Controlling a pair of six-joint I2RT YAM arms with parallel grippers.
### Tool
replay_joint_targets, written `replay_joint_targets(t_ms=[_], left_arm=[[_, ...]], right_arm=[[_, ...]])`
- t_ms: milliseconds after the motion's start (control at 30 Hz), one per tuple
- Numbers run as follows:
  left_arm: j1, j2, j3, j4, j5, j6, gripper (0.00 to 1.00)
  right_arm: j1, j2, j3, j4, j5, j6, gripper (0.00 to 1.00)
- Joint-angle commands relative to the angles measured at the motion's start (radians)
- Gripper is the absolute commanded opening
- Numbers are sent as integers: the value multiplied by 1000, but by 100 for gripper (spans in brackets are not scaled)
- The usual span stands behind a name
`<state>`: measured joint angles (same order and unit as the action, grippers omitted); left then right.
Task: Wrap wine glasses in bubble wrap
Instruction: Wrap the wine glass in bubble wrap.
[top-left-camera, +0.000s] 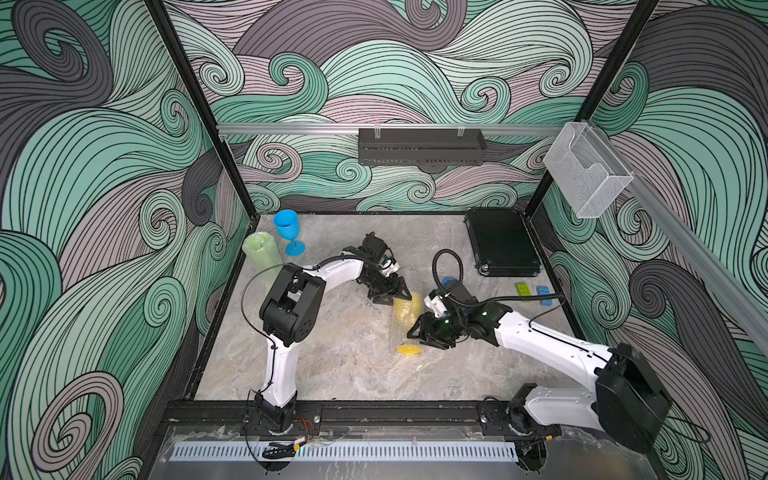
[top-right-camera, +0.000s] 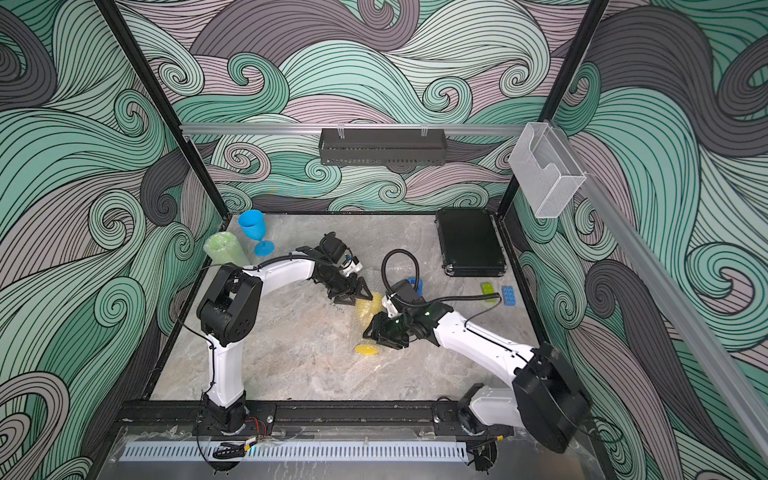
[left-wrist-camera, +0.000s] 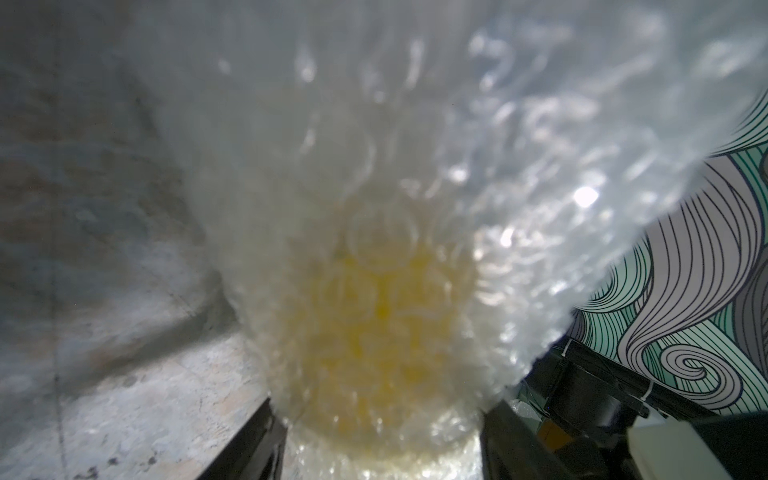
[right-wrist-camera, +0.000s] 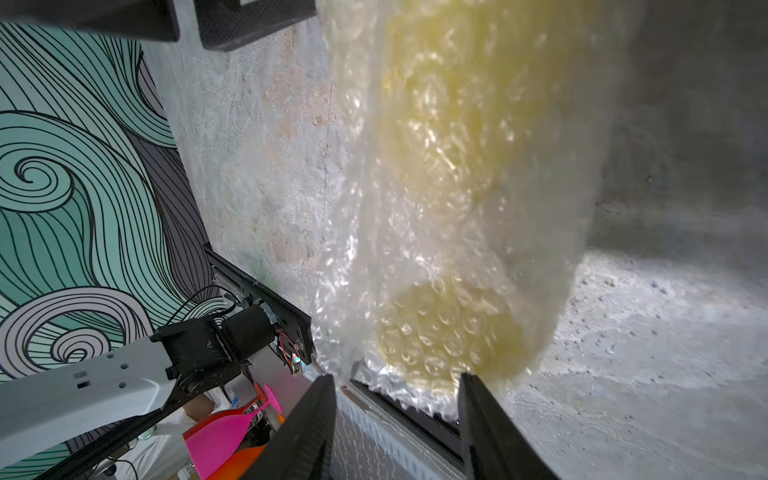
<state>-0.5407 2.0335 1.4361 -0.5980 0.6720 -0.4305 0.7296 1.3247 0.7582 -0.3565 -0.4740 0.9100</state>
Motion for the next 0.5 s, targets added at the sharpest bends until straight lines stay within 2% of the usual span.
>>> replay_joint_targets(t_ms=[0, 467], left_arm=[[-22, 23, -34, -70, -108, 27, 67], [-28, 34, -34, -71, -110, 18, 67]], right_arm=[[5, 36, 50, 49, 11, 4, 52], [70, 147, 85, 79, 20, 31, 55]])
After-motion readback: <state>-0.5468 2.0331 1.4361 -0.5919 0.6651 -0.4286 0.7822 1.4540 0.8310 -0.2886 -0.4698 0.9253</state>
